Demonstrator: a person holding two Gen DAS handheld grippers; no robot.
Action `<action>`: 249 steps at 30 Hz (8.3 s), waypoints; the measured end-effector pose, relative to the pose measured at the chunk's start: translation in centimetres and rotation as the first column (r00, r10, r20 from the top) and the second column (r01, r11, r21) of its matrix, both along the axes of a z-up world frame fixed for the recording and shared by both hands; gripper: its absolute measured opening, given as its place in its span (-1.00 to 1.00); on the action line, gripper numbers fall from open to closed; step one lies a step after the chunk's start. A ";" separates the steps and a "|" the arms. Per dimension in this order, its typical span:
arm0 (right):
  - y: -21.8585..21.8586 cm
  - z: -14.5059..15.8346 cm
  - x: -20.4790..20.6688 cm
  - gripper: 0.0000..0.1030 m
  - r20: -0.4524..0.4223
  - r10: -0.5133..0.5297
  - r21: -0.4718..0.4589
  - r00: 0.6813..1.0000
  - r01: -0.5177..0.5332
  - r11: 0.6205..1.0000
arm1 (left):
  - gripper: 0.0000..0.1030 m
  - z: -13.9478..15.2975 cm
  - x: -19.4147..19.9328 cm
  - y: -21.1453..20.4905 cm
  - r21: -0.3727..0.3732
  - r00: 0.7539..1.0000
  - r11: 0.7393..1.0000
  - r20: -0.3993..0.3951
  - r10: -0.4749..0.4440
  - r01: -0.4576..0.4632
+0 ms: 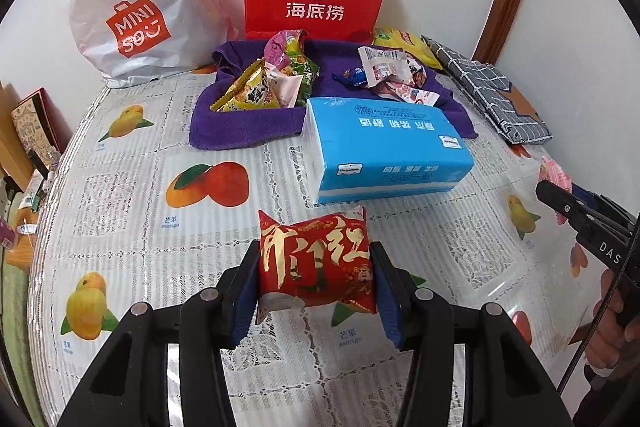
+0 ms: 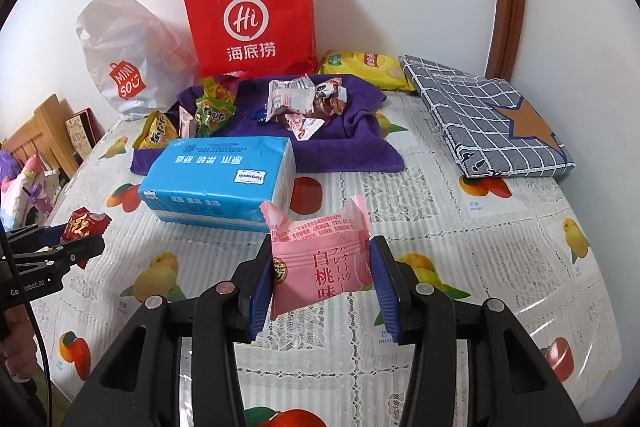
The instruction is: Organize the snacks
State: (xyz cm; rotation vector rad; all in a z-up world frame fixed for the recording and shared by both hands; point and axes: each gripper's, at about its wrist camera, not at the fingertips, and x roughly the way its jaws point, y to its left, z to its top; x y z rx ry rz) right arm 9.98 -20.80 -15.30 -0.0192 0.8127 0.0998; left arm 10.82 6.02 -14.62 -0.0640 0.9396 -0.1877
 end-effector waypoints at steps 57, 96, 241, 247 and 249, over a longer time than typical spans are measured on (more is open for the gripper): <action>-0.5 6.2 4.5 -0.12 0.076 -0.031 0.024 0.997 0.030 0.999 | -0.05 6.5 4.7 -0.6 0.016 0.996 1.000 0.086 0.003 -0.004; 4.7 7.3 13.5 -0.12 0.086 0.075 0.008 0.994 -0.076 0.997 | -0.05 10.3 12.3 1.1 0.037 0.987 0.996 0.143 0.076 -0.082; 5.9 -2.4 28.8 0.54 -0.168 0.114 -0.040 0.979 -0.122 0.992 | 0.44 0.9 27.1 -1.6 -0.049 0.995 0.999 -0.096 -0.004 -0.001; 5.5 -1.1 27.8 0.58 -0.166 0.094 -0.026 0.982 -0.100 0.995 | 0.53 2.3 26.1 -1.3 -0.038 0.996 0.999 -0.086 -0.002 -0.002; 5.4 -0.5 27.3 0.58 -0.163 0.089 -0.013 0.983 -0.092 0.996 | 0.57 2.8 25.8 -1.6 -0.037 0.997 0.999 -0.075 -0.009 0.006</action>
